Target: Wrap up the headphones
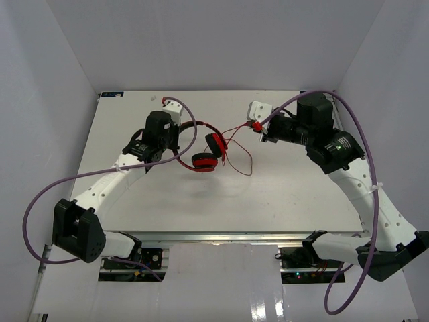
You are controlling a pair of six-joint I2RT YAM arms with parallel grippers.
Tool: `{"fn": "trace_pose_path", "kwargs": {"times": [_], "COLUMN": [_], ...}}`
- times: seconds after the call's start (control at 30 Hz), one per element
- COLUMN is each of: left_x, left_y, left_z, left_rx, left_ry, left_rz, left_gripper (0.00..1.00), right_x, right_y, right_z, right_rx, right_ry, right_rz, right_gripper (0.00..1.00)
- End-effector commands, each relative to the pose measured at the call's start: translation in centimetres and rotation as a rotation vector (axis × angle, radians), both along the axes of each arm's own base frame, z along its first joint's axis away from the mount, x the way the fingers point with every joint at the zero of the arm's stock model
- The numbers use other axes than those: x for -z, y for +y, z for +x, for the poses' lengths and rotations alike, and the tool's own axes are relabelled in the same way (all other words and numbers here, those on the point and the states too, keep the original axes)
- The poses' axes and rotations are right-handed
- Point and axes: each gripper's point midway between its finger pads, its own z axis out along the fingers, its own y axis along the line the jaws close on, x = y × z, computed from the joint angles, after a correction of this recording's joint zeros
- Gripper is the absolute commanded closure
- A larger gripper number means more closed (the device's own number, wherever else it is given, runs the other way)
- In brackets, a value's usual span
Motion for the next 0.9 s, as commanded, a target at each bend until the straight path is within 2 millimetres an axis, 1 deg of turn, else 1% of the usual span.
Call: {"fn": "trace_pose_path", "kwargs": {"times": [0.0, 0.07, 0.13, 0.2, 0.23, 0.27, 0.3, 0.4, 0.43, 0.47, 0.53, 0.63, 0.73, 0.87], "left_x": [-4.6, -5.5, -6.3, -7.0, -7.4, -7.6, -7.6, -8.2, -8.2, -8.0, -7.2, -6.0, -5.4, -5.4], "left_y": [3.8, 4.5, 5.3, 5.8, 6.0, 6.1, 5.9, 3.7, 2.7, 0.9, -0.5, -1.4, -2.6, -3.5], "left_z": [1.6, 1.6, 1.4, 1.3, 1.2, 1.2, 1.2, 0.5, 0.2, -0.3, -1.0, -1.9, -3.2, -4.4], "left_rx": [-0.234, -0.274, -0.318, -0.341, -0.350, -0.349, -0.336, -0.197, -0.134, -0.025, 0.068, 0.153, 0.248, 0.329], "left_ry": [-0.151, -0.185, -0.211, -0.234, -0.244, -0.248, -0.247, -0.248, -0.245, -0.229, -0.200, -0.176, -0.157, -0.164], "left_rz": [0.013, 0.007, -0.004, -0.005, -0.001, -0.002, -0.007, -0.056, -0.072, -0.101, -0.106, -0.093, -0.112, -0.127], "left_gripper": [1.00, 1.00, 1.00, 1.00, 1.00, 1.00, 1.00, 1.00, 1.00, 1.00, 1.00, 1.00, 1.00, 1.00], "right_x": [-4.2, -4.2, -4.6, -5.9, -6.3, -6.8, -6.8, -6.1, -5.9, -5.8, -5.7, -6.0, -6.6, -6.1], "right_y": [-2.2, -2.6, -2.6, -2.3, -2.1, -2.2, -2.4, -3.7, -3.7, -3.7, -3.3, -2.8, -2.7, -2.5], "right_z": [0.3, 0.6, 0.4, -0.6, -1.0, -1.0, -0.3, 2.0, 2.3, 2.5, 3.1, 3.9, 5.3, 7.0], "right_rx": [0.123, 0.149, 0.151, 0.117, 0.105, 0.110, 0.139, 0.261, 0.271, 0.272, 0.267, 0.270, 0.302, 0.336], "right_ry": [-0.121, -0.124, -0.115, -0.101, -0.090, -0.096, -0.106, -0.147, -0.154, -0.168, -0.174, -0.183, -0.209, -0.219], "right_rz": [0.059, 0.061, 0.079, 0.123, 0.137, 0.148, 0.144, 0.115, 0.109, 0.105, 0.105, 0.112, 0.110, 0.092], "right_gripper": [0.92, 0.92, 0.92, 0.92, 0.92, 0.92, 0.92, 0.92, 0.92, 0.92, 0.92, 0.92, 0.92, 0.92]}}
